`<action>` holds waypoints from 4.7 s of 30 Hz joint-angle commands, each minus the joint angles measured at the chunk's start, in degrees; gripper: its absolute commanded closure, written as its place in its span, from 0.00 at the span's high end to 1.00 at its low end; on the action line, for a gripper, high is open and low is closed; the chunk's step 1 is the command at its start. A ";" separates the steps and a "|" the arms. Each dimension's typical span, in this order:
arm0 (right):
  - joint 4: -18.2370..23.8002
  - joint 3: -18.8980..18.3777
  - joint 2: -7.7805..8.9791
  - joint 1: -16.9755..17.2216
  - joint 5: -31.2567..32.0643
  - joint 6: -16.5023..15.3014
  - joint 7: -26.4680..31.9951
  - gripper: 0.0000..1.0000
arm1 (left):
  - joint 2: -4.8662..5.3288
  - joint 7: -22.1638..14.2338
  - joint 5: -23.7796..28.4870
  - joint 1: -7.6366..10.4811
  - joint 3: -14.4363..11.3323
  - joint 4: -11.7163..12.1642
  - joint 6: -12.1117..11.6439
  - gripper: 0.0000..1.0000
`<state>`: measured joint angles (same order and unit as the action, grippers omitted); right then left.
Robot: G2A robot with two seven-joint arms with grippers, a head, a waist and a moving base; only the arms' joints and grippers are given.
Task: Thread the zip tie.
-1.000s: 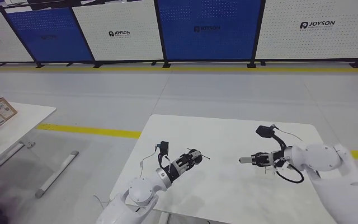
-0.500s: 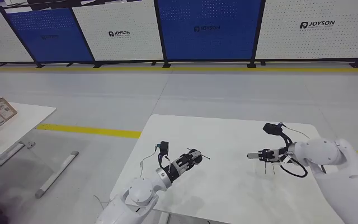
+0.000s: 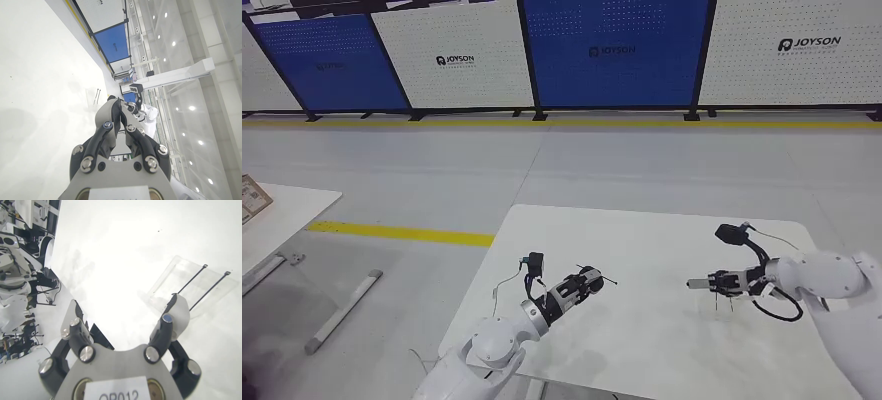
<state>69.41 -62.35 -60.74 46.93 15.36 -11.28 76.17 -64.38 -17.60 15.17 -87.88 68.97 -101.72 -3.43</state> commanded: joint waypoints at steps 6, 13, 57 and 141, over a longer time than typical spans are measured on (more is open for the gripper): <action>-4.56 0.64 -0.67 -1.43 -4.85 -0.56 -1.68 1.00 | 0.00 0.00 0.00 0.00 0.00 0.00 0.00 0.00; -3.95 0.71 -0.47 -1.12 -2.36 1.30 -3.33 1.00 | 0.00 0.00 0.00 0.00 0.00 0.00 0.00 0.00; -6.89 9.63 -2.29 -8.72 10.68 22.73 -0.93 0.43 | 0.00 0.00 0.00 0.00 0.00 0.00 0.00 0.00; -22.58 17.08 -9.15 -15.74 16.93 25.70 -4.67 0.00 | 0.00 0.00 0.00 0.00 0.00 0.00 0.00 0.00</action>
<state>45.08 -44.65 -70.33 30.47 31.81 13.90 71.62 -64.38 -17.60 15.17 -87.88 68.97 -101.72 -3.43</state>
